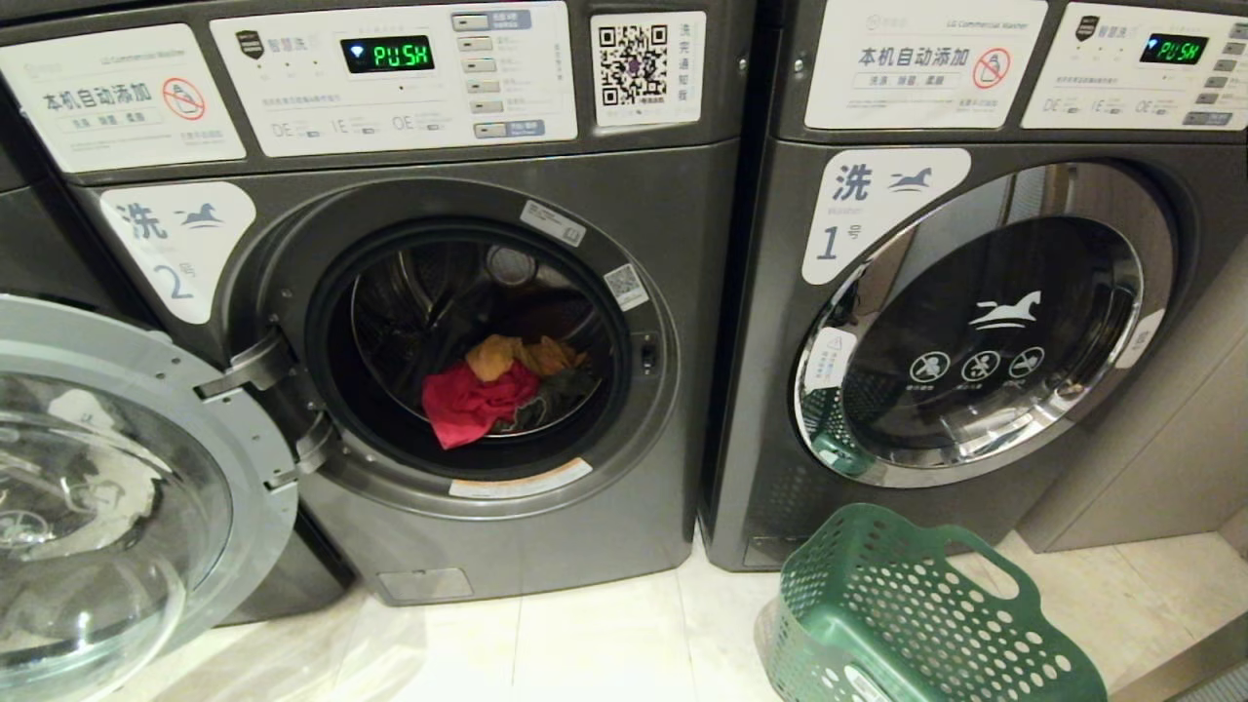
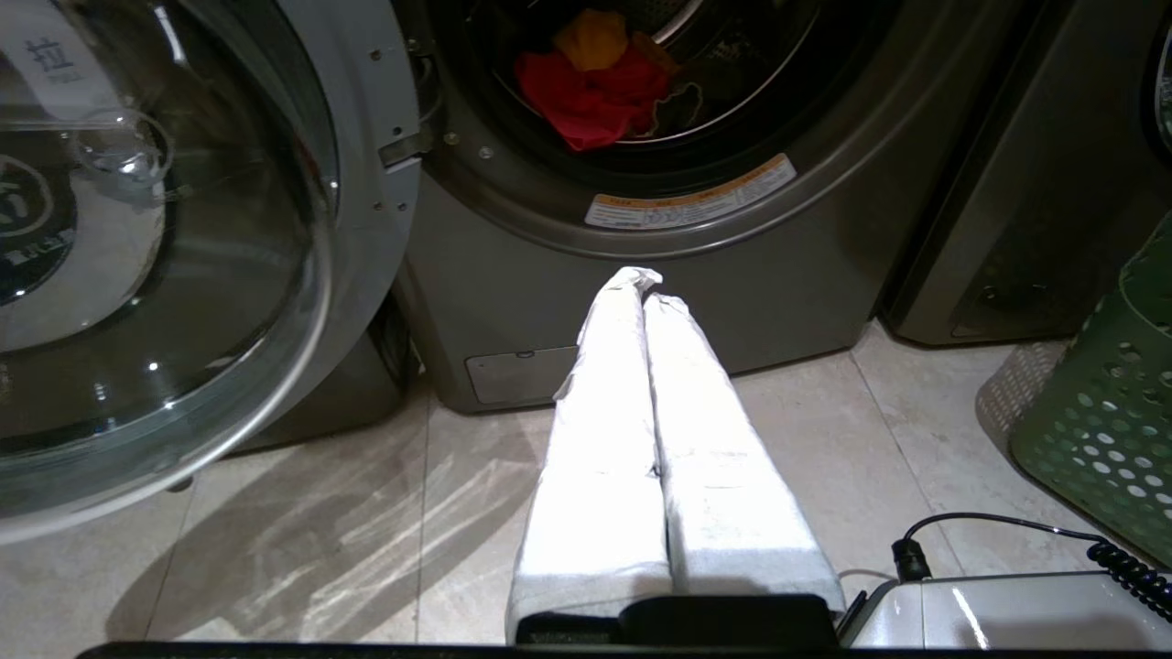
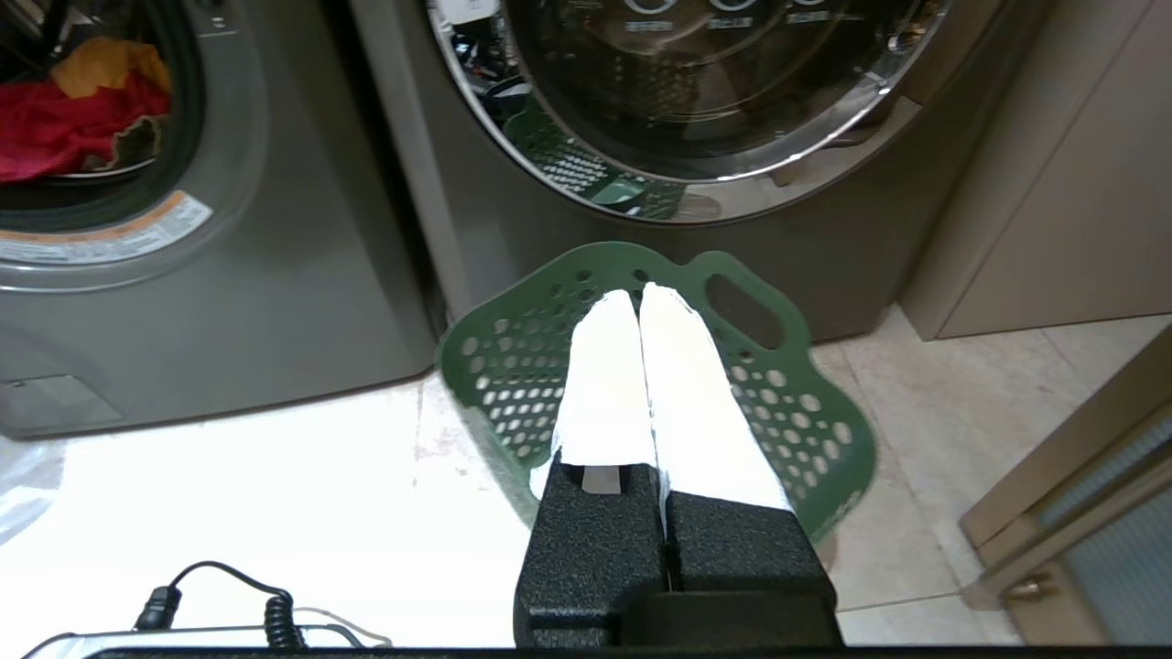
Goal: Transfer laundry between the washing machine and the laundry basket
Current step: Pick up the clothes basket and put it beside the washing machine
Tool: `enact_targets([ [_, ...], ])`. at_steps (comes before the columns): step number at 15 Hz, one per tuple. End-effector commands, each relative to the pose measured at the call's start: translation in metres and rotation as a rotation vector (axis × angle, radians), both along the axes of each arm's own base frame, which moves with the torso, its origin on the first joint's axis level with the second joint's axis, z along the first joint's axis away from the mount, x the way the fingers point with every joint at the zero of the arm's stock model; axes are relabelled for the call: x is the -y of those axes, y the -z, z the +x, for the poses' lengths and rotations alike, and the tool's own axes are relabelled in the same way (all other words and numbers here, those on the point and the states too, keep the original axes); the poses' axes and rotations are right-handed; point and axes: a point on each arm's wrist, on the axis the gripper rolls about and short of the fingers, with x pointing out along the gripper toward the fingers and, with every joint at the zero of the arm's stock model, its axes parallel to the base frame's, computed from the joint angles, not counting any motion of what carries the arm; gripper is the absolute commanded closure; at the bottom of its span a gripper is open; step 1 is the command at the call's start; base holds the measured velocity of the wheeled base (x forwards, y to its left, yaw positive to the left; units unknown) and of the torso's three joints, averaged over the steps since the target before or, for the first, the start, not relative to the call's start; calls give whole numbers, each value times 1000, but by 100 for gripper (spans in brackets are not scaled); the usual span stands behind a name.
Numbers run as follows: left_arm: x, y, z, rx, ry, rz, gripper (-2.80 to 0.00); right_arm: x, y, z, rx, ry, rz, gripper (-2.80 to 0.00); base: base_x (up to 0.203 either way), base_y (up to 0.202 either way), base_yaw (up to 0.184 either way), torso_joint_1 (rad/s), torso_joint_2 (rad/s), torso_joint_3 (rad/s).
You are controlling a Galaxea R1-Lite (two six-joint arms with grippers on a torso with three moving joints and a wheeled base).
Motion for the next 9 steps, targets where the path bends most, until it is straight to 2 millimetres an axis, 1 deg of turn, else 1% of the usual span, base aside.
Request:
enact_targets([
  [1, 0, 0, 0, -1, -1, 1, 0, 0, 0, 0, -1, 0, -1, 0, 0, 194, -2, 5, -1, 7],
  [3, 0, 0, 0, -1, 0, 1, 0, 0, 0, 0, -1, 0, -1, 0, 0, 196, -1, 4, 2, 2],
  [5, 0, 0, 0, -2, 0, 4, 0, 0, 0, 0, -1, 0, 1, 0, 0, 148, -1, 0, 0, 3],
  [6, 0, 0, 0, -1, 0, 5, 0, 0, 0, 0, -1, 0, 5, 0, 0, 66, 4, 2, 6, -1],
  [9, 0, 0, 0, -2, 0, 5, 0, 0, 0, 0, -1, 0, 6, 0, 0, 0, 0, 0, 0, 0],
])
